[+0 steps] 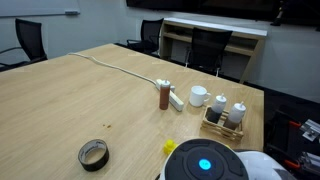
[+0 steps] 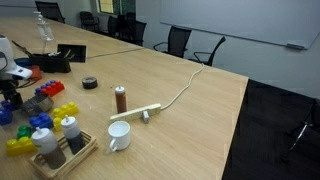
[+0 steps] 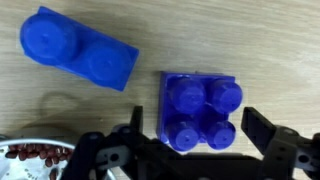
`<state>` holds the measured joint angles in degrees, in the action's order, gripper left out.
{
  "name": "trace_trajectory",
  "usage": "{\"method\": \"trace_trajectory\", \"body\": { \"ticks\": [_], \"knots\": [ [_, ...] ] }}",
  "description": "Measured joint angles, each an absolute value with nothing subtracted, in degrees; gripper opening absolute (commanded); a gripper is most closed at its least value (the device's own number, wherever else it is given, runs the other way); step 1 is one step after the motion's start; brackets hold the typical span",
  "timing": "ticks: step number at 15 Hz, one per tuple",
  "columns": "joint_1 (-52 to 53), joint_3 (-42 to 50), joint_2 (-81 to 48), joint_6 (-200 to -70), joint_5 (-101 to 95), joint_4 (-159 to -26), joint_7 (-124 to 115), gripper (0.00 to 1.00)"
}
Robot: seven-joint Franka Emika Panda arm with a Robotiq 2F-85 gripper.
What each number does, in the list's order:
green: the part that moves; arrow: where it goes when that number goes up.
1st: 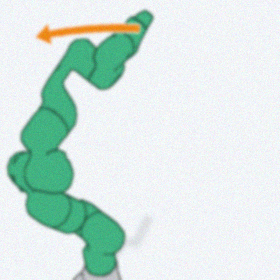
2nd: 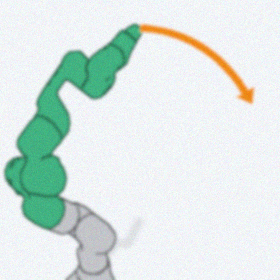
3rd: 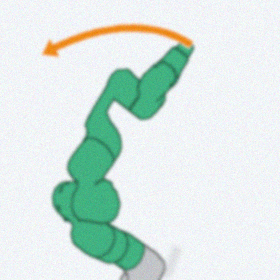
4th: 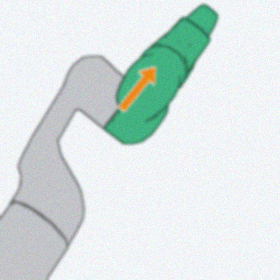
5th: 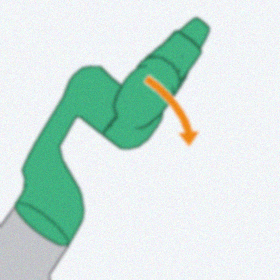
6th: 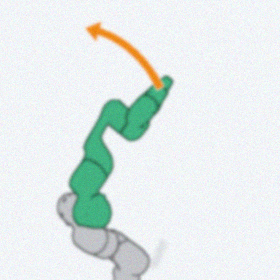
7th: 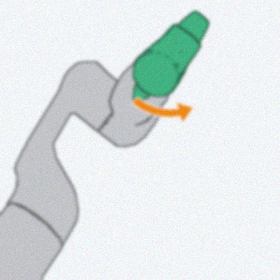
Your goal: Align the blue and orange legos together then put the purple legos on top of the blue and orange legos
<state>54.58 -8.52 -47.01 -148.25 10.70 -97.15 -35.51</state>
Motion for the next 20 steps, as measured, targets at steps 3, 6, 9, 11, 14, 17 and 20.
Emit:
{"method": "trace_trajectory", "body": {
  "ticks": [3, 6, 9, 11, 14, 17, 20],
  "knots": [
    [56.24, -6.47, -46.64, -148.21, 7.35, -97.15, -36.78, 1.00],
    [58.49, -4.29, -46.38, -148.20, 3.99, -97.16, -39.33, 1.00],
    [59.77, -3.79, -46.38, -148.19, 2.80, -97.22, -40.31, 1.00],
    [60.26, -3.78, -46.38, -148.18, 2.63, -97.23, -40.33, 1.00],
    [60.47, -3.77, -46.38, -148.18, 2.63, -97.24, -40.33, 1.00],
    [60.47, -3.66, -46.38, -148.18, 2.58, -97.32, -40.33, 0.66],
    [60.52, -3.39, -46.38, -148.19, 2.41, -97.40, -40.33, 0.44]
  ]
}}
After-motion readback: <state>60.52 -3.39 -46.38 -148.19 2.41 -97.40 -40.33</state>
